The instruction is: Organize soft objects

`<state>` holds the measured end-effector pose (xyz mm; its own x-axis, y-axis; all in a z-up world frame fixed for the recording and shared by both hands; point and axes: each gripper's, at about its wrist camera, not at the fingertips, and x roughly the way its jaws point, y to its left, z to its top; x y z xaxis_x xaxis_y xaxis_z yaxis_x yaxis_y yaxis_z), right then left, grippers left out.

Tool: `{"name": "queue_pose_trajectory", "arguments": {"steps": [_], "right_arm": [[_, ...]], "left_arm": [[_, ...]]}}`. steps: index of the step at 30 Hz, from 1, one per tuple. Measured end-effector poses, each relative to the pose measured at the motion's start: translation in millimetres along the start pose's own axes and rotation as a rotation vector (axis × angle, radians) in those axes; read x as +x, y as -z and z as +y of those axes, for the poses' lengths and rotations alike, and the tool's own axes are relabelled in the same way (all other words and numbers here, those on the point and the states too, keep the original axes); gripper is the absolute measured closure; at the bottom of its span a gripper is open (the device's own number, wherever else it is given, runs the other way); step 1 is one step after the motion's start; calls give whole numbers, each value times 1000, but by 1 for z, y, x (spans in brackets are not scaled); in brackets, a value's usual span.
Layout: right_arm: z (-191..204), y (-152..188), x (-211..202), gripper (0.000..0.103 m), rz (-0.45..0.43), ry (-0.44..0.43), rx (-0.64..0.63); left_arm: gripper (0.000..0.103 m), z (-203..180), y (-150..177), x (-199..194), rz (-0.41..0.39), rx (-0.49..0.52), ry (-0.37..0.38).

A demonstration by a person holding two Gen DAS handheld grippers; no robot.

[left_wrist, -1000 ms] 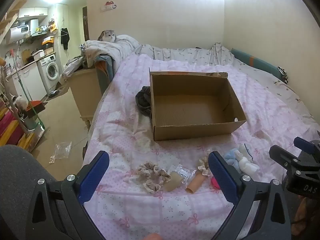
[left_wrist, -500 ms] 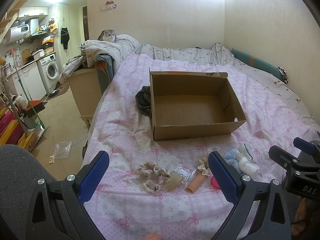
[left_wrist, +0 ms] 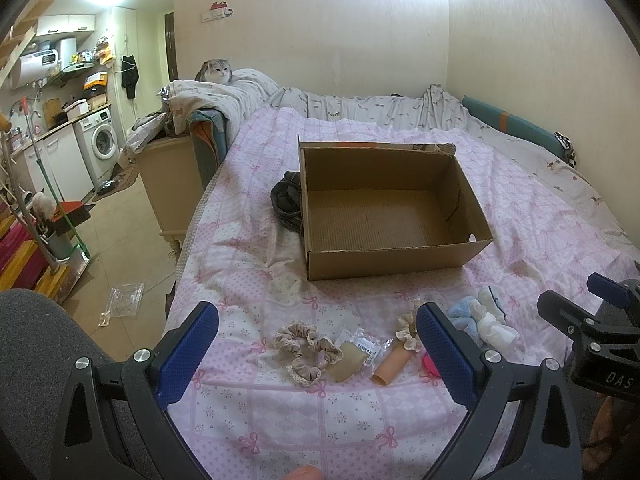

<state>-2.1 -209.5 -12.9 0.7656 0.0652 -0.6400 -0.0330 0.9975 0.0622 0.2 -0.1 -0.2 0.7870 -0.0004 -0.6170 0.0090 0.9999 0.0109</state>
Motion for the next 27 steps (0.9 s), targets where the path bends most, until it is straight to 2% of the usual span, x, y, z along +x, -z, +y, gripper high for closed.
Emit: {"name": "queue_pose_trajectory", "arguments": {"steps": [27], "right_arm": [[0, 0, -1, 0, -2, 1, -4]], "left_arm": [[4, 1, -2, 3, 2, 1, 1]]}}
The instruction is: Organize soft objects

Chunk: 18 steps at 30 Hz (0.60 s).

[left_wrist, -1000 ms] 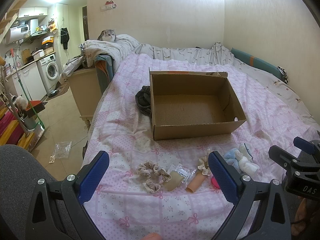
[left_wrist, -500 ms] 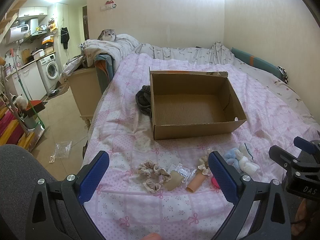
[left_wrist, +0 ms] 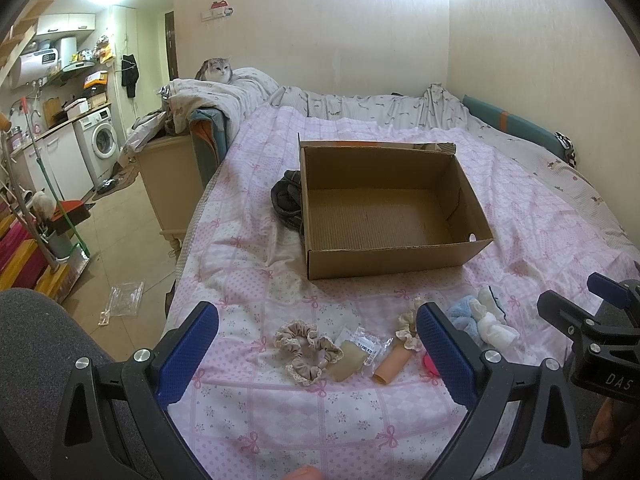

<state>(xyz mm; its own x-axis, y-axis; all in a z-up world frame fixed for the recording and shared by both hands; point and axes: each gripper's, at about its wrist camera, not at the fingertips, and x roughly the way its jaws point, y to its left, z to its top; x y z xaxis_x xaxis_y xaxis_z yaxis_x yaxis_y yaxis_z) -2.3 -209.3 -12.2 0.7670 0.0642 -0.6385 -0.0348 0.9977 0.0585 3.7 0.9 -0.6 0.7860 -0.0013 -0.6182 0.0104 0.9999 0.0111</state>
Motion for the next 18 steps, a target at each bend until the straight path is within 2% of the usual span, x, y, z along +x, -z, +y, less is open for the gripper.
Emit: {"name": "queue_pose_trajectory", "arguments": {"steps": [18], "right_arm": [[0, -2, 0, 0, 1, 3, 3]], "left_arm": [[4, 3, -4, 5, 1, 0, -1]]}}
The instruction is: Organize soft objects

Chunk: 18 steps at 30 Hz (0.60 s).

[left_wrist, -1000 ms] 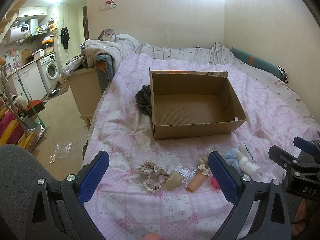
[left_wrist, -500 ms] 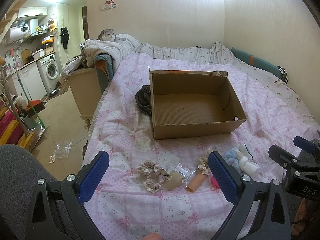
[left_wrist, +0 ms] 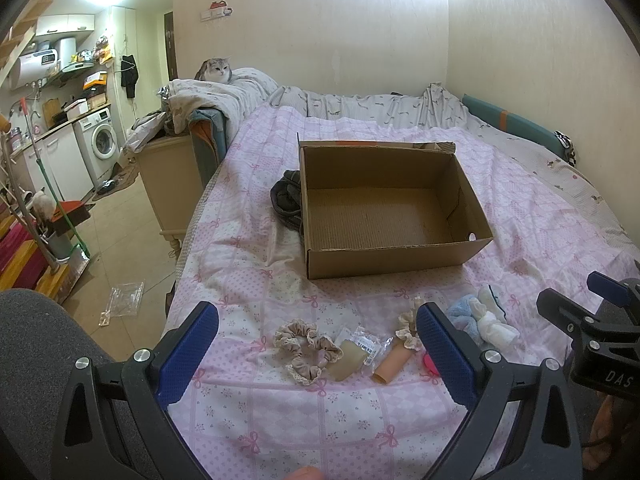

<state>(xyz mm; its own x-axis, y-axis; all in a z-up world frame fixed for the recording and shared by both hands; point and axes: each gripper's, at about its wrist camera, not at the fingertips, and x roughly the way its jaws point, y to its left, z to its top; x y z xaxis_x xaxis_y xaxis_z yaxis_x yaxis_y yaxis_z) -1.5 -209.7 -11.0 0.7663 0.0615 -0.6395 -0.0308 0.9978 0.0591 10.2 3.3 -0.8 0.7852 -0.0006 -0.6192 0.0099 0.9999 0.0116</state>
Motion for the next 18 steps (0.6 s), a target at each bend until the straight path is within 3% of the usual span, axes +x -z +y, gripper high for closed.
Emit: {"name": "queue_pose_trajectory", "arguments": {"steps": [9, 13, 18], "right_arm": [[-2, -1, 2, 0, 10, 0, 16], [-7, -6, 4, 0, 22, -9, 27], [-15, -22, 16, 0, 68, -40, 40]], "left_arm": [[4, 2, -2, 3, 4, -5, -1], [4, 6, 3, 16, 45, -18, -6], [4, 10, -26, 28, 110, -38, -21]]}}
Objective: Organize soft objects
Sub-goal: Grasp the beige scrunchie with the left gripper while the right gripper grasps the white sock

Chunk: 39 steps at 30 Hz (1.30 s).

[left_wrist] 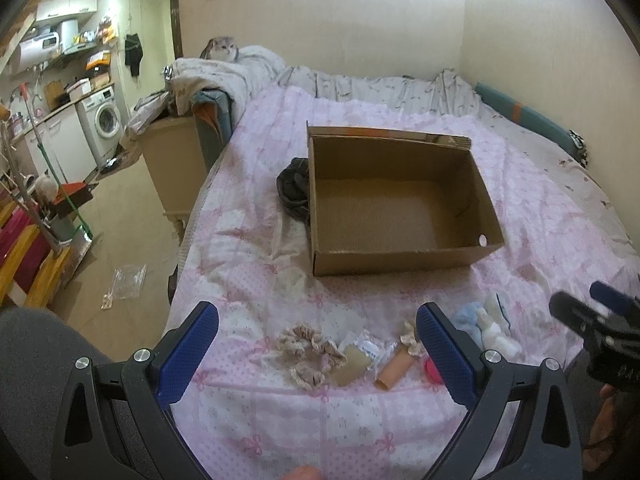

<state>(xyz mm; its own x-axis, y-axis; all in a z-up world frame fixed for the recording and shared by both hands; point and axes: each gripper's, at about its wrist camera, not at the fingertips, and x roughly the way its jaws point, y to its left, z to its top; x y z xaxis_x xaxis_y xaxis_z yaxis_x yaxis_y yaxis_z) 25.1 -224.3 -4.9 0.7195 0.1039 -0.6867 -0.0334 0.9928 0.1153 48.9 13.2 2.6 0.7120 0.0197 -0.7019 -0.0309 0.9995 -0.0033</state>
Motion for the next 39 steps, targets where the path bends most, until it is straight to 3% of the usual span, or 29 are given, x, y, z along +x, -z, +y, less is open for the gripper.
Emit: {"name": "queue_pose_trajectory", "arguments": {"steps": [5, 8, 13, 17, 21, 23, 28, 31, 39], "right_arm": [[-9, -27, 20, 0, 92, -57, -4], [-14, -36, 40, 0, 176, -79, -16], [-19, -32, 74, 0, 280, -65, -36], [-27, -20, 91, 0, 336, -68, -5], [-30, -14, 100, 0, 362, -63, 13], [-31, -11, 102, 0, 366, -63, 27], [-34, -9, 106, 0, 371, -55, 39], [-39, -9, 109, 0, 372, -56, 66], [-58, -9, 123, 0, 432, -55, 166]], "left_arm": [[4, 16, -34, 33, 124, -11, -47], [4, 33, -39, 68, 253, -35, -73], [7, 55, -17, 131, 532, -162, 2], [14, 54, 10, 166, 655, -204, 28], [17, 47, 27, 187, 691, -239, 66], [25, 42, 32, 192, 687, -213, 57], [69, 50, 38, 193, 680, -247, 63], [86, 58, 39, 185, 662, -283, 105], [90, 61, 17, 147, 568, -198, 106]]}}
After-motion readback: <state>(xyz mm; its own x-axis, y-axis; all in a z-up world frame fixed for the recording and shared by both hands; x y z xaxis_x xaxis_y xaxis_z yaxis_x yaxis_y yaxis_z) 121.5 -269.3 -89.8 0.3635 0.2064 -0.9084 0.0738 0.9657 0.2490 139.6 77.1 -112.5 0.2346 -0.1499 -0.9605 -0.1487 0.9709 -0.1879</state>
